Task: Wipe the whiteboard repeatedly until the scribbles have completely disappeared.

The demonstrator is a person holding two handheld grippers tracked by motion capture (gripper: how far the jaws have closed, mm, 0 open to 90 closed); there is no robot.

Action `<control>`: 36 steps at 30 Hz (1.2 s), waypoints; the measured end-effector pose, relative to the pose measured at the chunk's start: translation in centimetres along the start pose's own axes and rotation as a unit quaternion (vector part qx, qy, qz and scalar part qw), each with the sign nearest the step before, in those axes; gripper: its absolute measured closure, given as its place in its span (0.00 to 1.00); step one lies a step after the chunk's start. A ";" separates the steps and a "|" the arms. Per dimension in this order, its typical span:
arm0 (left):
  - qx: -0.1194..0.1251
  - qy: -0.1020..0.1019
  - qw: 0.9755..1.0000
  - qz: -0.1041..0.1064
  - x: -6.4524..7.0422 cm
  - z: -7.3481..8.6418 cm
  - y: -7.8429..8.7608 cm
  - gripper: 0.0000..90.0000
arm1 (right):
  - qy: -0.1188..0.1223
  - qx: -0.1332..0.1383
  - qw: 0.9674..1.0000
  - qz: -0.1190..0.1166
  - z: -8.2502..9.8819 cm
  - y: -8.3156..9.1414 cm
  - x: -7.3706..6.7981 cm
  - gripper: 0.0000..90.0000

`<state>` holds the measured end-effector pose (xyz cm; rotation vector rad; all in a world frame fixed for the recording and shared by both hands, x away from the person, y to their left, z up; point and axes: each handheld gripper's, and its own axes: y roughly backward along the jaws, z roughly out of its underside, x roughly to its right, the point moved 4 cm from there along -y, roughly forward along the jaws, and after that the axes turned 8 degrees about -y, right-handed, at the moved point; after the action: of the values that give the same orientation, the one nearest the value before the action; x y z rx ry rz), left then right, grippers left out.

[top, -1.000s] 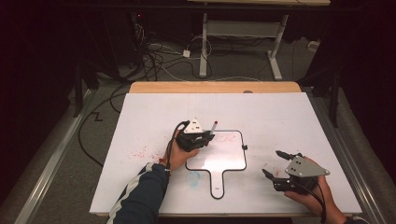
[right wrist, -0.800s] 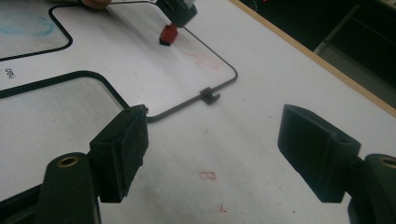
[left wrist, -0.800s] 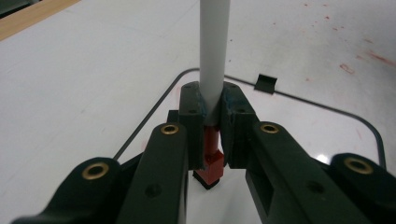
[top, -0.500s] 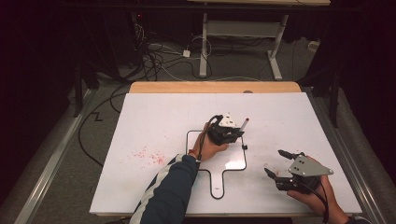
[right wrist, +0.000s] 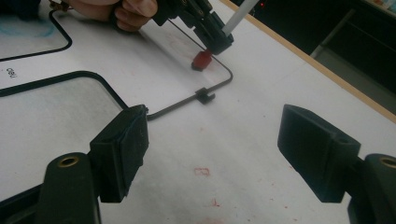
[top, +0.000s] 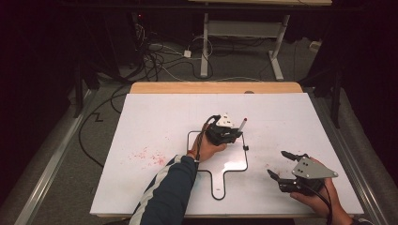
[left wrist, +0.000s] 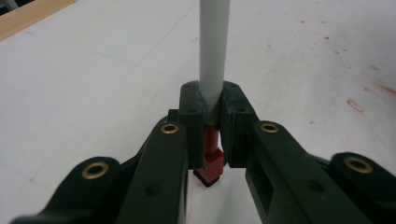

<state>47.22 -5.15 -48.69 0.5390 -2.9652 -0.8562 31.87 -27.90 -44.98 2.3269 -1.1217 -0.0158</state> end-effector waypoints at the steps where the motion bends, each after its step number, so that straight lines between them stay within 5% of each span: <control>1: 0.002 0.002 1.000 -0.002 -0.1 0.3 0.3 0.88 | 0.001 -0.001 1.000 0.000 0.0 0.0 0.0 0.28; 15: -0.017 0.006 0.999 -0.044 -2.0 3.4 4.9 0.88 | 0.010 -0.004 1.000 -0.001 -0.2 -0.4 -0.4 0.28; 22: -0.004 0.022 0.998 -0.059 -3.0 5.1 6.8 0.88 | 0.012 -0.007 1.000 -0.001 -0.2 -0.5 -0.4 0.28; 29: -0.006 0.022 0.998 -0.061 -3.3 4.6 5.9 0.88 | 0.015 -0.008 1.000 -0.001 -0.2 -0.6 -0.6 0.28; 36: -0.011 -0.001 1.000 -0.029 -2.1 2.4 3.1 0.88 | 0.015 -0.011 1.000 -0.004 -0.1 -0.7 -0.5 0.28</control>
<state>47.97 -0.74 -48.96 0.6264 -2.9522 -0.8949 32.09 -27.17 -45.37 2.3047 -1.0913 0.0030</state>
